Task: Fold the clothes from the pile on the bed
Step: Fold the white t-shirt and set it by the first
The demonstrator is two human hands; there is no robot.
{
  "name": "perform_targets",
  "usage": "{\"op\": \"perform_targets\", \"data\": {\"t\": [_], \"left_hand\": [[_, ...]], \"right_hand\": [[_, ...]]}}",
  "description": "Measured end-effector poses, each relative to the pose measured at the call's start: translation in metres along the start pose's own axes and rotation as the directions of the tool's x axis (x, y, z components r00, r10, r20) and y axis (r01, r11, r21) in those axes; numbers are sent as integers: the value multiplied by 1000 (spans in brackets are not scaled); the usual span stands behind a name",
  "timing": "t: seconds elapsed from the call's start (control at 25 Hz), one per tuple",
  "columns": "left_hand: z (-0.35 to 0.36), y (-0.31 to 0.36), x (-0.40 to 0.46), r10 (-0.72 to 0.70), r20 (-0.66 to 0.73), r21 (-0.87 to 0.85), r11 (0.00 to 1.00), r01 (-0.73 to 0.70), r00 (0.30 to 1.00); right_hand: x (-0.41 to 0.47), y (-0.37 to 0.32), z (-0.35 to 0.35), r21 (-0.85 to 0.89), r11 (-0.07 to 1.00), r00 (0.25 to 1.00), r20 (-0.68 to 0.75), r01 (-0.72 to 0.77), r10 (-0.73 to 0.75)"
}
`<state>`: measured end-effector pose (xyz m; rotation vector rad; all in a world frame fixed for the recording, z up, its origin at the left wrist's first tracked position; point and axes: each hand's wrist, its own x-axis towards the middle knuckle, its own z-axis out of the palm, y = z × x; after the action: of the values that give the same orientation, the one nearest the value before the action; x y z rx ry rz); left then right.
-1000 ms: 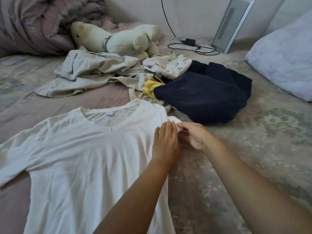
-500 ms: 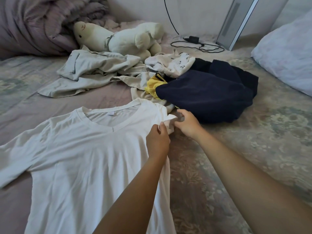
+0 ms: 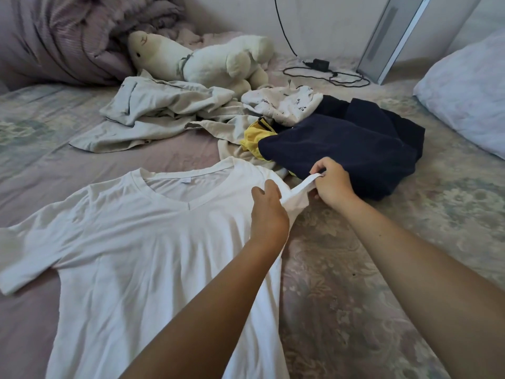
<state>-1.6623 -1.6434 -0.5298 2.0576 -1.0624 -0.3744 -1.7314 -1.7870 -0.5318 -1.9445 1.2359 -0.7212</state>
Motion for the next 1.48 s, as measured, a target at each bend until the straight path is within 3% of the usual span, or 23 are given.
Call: {"op": "perform_targets", "data": {"t": [0.12,0.32,0.56,0.8,0.88,0.92,1.0,1.04,1.08,1.16,1.2,1.24,1.28,1.36,1.44,1.48], "left_hand": [[-1,-1,-6,281,140,273,911,-310,949],[5,-7,-11,299,276,556,726,-405,914],[4,-7,-15,405,267,479,731,-486,874],[13,6,-16,223,281,632,689,-355,934],[17,12,-22,254,284,623,684,-379,925],[19,14,-26,305,289,595,686,-420,907],[24,14,-34,422,314,535,661,-526,850],[27,12,-35,457,357,532,617,-579,815],[32,8,-35,471,424,540,554,-633,774],[42,-5,-39,441,574,546,422,-724,690],[44,-12,-41,435,610,521,410,-749,662],[43,-16,-43,444,605,459,484,-745,661],[38,-19,-44,438,557,375,625,-685,705],[23,-27,-39,383,426,227,832,-507,820],[15,-42,-32,263,316,318,876,-363,912],[14,-52,-28,181,328,394,866,-309,927]], "right_hand": [[-2,8,-14,-95,993,998,9,65,-64],[-6,15,-27,-15,995,990,108,96,-94],[-6,23,-41,-55,995,975,212,85,-71],[-11,22,-42,17,994,969,226,-105,99],[-12,25,-44,62,989,976,184,-131,118],[-13,26,-45,45,993,983,154,-108,100],[-14,33,-50,-194,977,992,112,86,-65],[-13,39,-52,-381,901,974,160,208,-158],[-13,46,-54,-576,757,948,255,307,-191],[-16,64,-57,-816,440,923,371,375,-101],[-18,74,-57,-863,352,929,365,363,-63],[-22,78,-56,-878,348,941,334,330,-50],[-27,80,-51,-856,418,951,300,305,-80],[-41,76,-31,-710,584,918,262,393,-298],[-56,58,-5,-602,581,814,220,548,-538],[-60,49,6,-567,560,774,254,605,-580]]}}
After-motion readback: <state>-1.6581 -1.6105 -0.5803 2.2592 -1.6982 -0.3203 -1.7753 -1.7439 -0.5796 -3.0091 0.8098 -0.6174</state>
